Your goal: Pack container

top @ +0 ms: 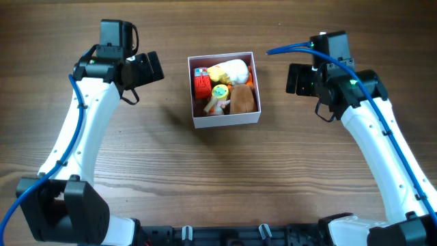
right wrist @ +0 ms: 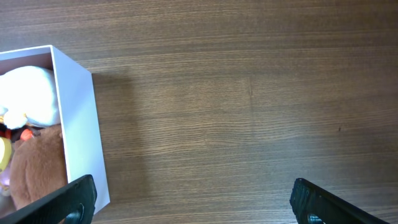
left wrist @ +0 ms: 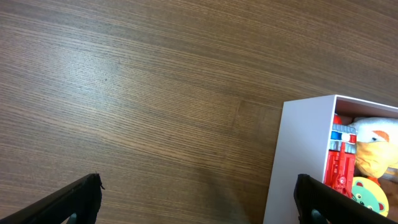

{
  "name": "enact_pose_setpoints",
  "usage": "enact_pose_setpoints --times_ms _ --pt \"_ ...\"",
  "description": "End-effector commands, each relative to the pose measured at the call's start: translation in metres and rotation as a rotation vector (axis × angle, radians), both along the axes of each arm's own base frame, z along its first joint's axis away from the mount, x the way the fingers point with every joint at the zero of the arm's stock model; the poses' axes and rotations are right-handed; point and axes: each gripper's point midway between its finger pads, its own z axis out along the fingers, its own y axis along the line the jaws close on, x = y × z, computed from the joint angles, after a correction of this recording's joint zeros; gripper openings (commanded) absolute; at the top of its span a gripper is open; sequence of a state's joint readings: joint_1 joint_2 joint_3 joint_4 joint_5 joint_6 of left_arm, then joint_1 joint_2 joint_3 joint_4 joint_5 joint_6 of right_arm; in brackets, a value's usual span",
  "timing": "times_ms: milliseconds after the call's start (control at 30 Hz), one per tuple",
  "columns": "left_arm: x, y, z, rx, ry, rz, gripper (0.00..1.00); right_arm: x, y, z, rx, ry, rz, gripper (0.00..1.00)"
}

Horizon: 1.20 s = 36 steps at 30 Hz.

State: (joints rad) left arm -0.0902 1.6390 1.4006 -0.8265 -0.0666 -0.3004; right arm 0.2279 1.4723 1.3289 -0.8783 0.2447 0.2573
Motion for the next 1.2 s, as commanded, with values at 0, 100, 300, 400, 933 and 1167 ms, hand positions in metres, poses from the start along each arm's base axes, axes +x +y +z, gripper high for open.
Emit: enact_pose_setpoints --times_ms 0,100,300,400,933,1167 --pt "0.002 0.003 0.010 0.003 -0.026 0.008 1.00 0.002 -0.002 0.015 -0.002 -0.043 -0.014 0.99" --pt "0.002 0.003 0.010 0.004 -0.026 0.007 1.00 -0.004 -0.004 0.037 0.014 -0.106 -0.014 1.00" --pt "0.002 0.003 0.010 0.004 -0.026 0.007 1.00 -0.030 -0.010 0.096 0.054 -0.276 -0.015 0.99" --pt "0.002 0.003 0.010 0.003 -0.026 0.008 1.00 -0.054 -0.015 0.134 0.084 -0.398 -0.015 1.00" --pt "0.002 0.003 0.010 0.003 -0.026 0.008 1.00 -0.218 -0.047 0.189 0.252 -0.875 -0.005 0.99" --pt "0.002 0.003 0.010 0.004 -0.026 0.007 1.00 -0.241 -0.063 0.139 0.224 -0.931 -0.086 0.99"
